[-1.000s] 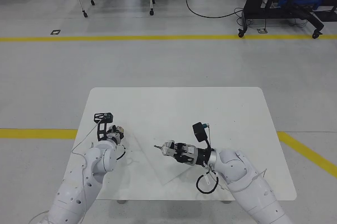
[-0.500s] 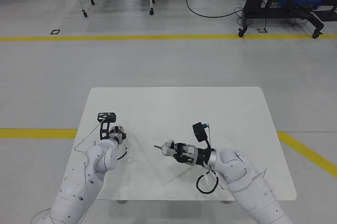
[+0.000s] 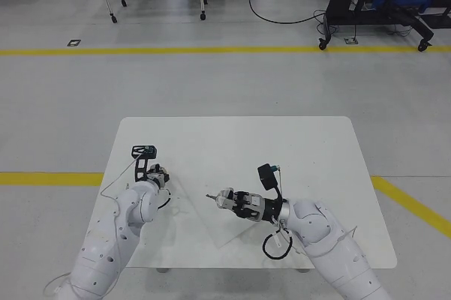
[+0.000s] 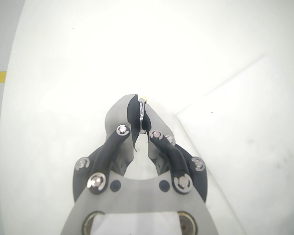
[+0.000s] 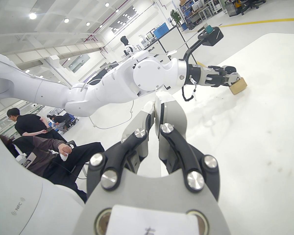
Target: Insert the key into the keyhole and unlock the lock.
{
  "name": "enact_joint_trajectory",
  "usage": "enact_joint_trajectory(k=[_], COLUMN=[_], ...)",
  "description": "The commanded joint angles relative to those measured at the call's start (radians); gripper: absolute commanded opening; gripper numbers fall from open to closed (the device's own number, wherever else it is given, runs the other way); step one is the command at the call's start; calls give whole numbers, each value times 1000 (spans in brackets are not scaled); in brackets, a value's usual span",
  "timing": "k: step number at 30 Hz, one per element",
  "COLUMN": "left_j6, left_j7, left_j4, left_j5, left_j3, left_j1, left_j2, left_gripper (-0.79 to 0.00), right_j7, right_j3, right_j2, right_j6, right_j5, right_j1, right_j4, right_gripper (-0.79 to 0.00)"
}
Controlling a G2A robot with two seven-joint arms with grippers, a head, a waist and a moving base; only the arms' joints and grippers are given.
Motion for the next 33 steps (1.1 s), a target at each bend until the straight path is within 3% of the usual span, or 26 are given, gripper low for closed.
enact_joint_trajectory(k=[1,5,8,11,14,19,22,33], left_j6=[-2,-14,-68,-188,-334,-566,-628,-636], left_j7=[-2,2,68,187,226,146,71,66], left_j4=[-7,-19,-60,-119,-129,-60,-14,-19], left_j5=[4,20,-51,-330,-618,-1058,-1245,-1222], left_j3=[-6,-13,-38,-124,-197,-260,-273,-271], left_j1=[6,15,38,104,169,222,228,232], left_j2=[0,1,-1,-7,-11,-20,-24,-22], left_gripper=[-785,-785,-785,-785,-785,-785,-785,-785], right_j7=[0,0,0,0,0,0,0,-6], right_j3=[0,0,0,0,0,0,0,1], right_j2=[0,0,0,0,0,0,0,0], right_j6=[0,0,0,0,0,0,0,7], right_j5=[0,0,0,0,0,0,0,1], right_j1=[0,0,0,0,0,0,0,-2], right_j4=[0,0,0,0,0,0,0,-1], right_gripper=[-785,-785,-785,-785,-785,-785,-785,-785])
